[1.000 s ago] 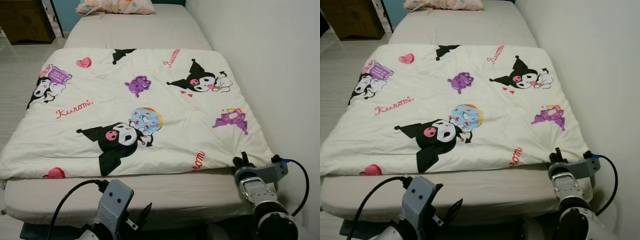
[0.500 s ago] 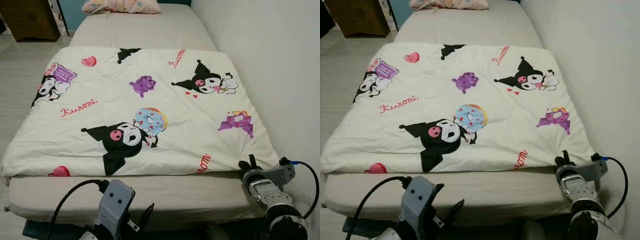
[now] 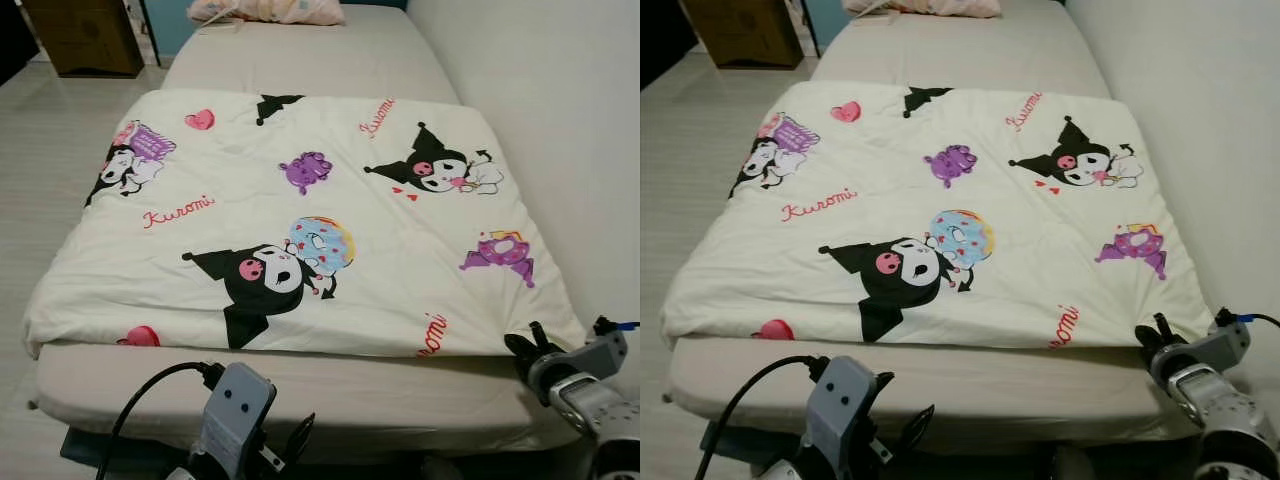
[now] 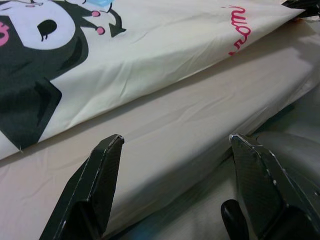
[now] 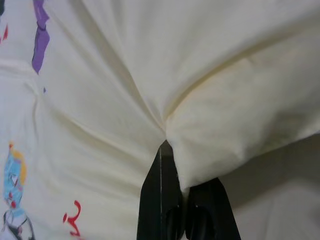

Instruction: Clean up the room

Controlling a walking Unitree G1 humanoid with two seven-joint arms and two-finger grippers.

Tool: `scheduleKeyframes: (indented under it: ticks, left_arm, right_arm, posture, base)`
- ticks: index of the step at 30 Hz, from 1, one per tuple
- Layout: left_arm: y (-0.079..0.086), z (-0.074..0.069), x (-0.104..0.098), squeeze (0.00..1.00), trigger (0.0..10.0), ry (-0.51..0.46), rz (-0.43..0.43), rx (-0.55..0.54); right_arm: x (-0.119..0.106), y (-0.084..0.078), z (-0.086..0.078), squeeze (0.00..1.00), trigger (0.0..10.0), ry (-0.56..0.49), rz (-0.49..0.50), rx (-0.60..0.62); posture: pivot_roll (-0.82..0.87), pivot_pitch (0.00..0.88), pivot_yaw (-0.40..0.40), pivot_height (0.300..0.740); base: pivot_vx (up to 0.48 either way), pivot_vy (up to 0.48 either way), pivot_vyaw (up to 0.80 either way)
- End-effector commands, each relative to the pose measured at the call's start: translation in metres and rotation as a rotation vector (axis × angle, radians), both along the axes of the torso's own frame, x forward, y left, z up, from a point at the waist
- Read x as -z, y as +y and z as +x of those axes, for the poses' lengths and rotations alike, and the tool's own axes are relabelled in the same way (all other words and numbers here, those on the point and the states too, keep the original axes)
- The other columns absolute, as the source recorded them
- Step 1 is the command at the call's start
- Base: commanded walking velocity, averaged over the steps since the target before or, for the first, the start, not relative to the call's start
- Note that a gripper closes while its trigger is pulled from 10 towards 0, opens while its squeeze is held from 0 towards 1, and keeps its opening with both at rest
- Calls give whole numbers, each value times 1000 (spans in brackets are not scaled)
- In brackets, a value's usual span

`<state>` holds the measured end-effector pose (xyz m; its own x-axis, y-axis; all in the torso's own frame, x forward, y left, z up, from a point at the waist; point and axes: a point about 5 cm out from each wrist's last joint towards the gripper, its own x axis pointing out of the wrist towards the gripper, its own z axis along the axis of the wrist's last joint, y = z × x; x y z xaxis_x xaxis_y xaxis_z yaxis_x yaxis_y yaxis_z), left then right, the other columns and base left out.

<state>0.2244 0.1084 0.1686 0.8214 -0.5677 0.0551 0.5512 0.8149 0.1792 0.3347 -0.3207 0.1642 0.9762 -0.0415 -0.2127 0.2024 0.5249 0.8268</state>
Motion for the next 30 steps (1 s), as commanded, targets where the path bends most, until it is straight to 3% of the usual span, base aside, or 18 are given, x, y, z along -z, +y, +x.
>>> scheduleKeyframes:
  ticks: [1,4,5,8,16,23,26,28,29,30]
  left_arm:
    - [-3,-7,5,0,10000,38,0,24]
    - [-4,-9,6,0,10000,42,1,32]
    - [-5,-9,7,0,10000,44,3,37]
    - [-6,-9,7,0,10000,45,3,39]
    - [-8,-10,7,0,10000,46,11,50]
    - [-7,-12,7,0,10000,47,14,50]
    - [-7,-13,7,0,10000,48,15,50]
    - [-6,-13,7,0,10000,49,16,48]
    - [-6,-14,7,0,10000,52,16,48]
    - [-6,-14,7,0,10000,52,16,48]
  right_arm:
    - [13,-9,-23,0,0,91,-37,-45]
    - [13,-10,-37,0,0,118,-96,-134]
    - [14,-16,-47,0,0,143,-157,-166]
    - [15,-23,-53,0,0,165,-201,-165]
    - [12,-63,-68,0,0,215,-374,-41]
    - [14,-84,-84,0,0,293,-451,10]
    - [16,-88,-89,0,0,327,-464,-2]
    - [17,-89,-94,0,0,358,-476,-50]
    - [20,-90,-105,0,0,413,-514,-158]
    - [20,-90,-105,0,0,413,-514,-158]
  posture:
    - [122,486,-26,547]
    - [123,484,-25,547]
    - [122,481,-24,547]
    - [123,481,-24,547]
    - [127,478,-19,547]
    - [133,479,-24,547]
    - [133,479,-24,547]
    - [133,478,-25,547]
    - [130,480,-27,547]
    - [130,480,-27,547]
  base:
    - [0,0,0]
    - [0,0,0]
    - [0,0,0]
    - [0,0,0]
    - [0,0,0]
    - [0,0,0]
    - [0,0,0]
    - [0,0,0]
    - [0,0,0]
    - [0,0,0]
